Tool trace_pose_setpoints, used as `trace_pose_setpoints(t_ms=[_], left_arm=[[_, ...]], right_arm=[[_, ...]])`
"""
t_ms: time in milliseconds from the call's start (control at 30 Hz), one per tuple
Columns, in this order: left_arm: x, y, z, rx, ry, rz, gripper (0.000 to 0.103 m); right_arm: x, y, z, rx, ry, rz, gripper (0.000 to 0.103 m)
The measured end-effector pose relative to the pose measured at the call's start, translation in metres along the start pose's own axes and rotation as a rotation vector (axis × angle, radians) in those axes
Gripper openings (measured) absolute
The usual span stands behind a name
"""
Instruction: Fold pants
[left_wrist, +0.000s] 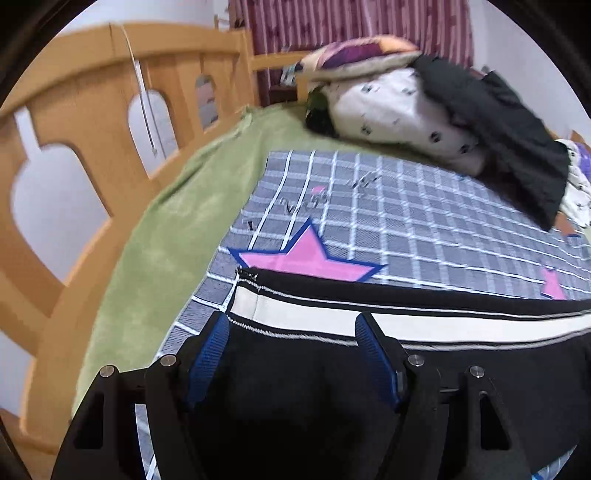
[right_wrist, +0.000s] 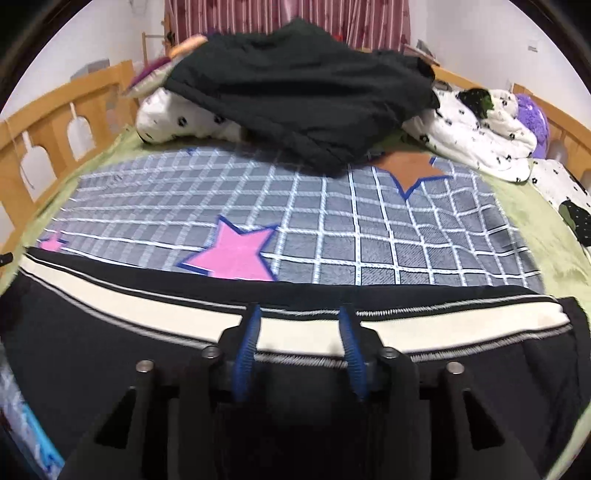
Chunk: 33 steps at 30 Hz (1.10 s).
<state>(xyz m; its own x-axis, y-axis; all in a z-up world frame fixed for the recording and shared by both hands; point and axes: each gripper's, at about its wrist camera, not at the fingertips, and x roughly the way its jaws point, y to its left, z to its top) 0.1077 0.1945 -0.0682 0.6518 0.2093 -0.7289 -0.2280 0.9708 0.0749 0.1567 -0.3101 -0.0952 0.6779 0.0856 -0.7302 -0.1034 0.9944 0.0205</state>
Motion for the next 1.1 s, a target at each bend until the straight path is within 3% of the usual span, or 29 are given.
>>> trace_pose_setpoints(t_ms=[233,400,633,733,867,1033,1100], left_arm=[[-0.098,-0.014,-0.009,0.022,-0.108,-0.08,0.069],[-0.161,-0.026,-0.013,0.05,-0.178,-0.117,0.069],[-0.204,-0.023,-0.011,0.01,-0.181,-0.207,0.07],[-0.19,-0.011,-0.024,-0.035,-0.149,-0.234,0.07],[-0.14,0.018,-0.057,-0.187,-0.085,-0.312,0.07],[-0.061,0.063,-0.12,-0.409,0.019,-0.377,0.069],[-0.034,0.084,-0.145,-0.492,0.033,-0.407,0.069]], right_arm=[[-0.087,0.02,-0.001,-0.013,-0.08,0.004,0.048],[-0.14,0.031,0.005,0.048,-0.15,-0.017,0.048],[-0.182,0.068,0.026,0.136,-0.135,0.109,0.049],[-0.179,0.086,0.025,0.132,-0.14,0.174,0.058],[-0.151,0.101,0.011,0.094,-0.157,0.256,0.058],[-0.104,0.093,-0.032,0.077,-0.209,0.223,0.058],[-0.087,0.086,-0.042,0.109,-0.151,0.212,0.056]])
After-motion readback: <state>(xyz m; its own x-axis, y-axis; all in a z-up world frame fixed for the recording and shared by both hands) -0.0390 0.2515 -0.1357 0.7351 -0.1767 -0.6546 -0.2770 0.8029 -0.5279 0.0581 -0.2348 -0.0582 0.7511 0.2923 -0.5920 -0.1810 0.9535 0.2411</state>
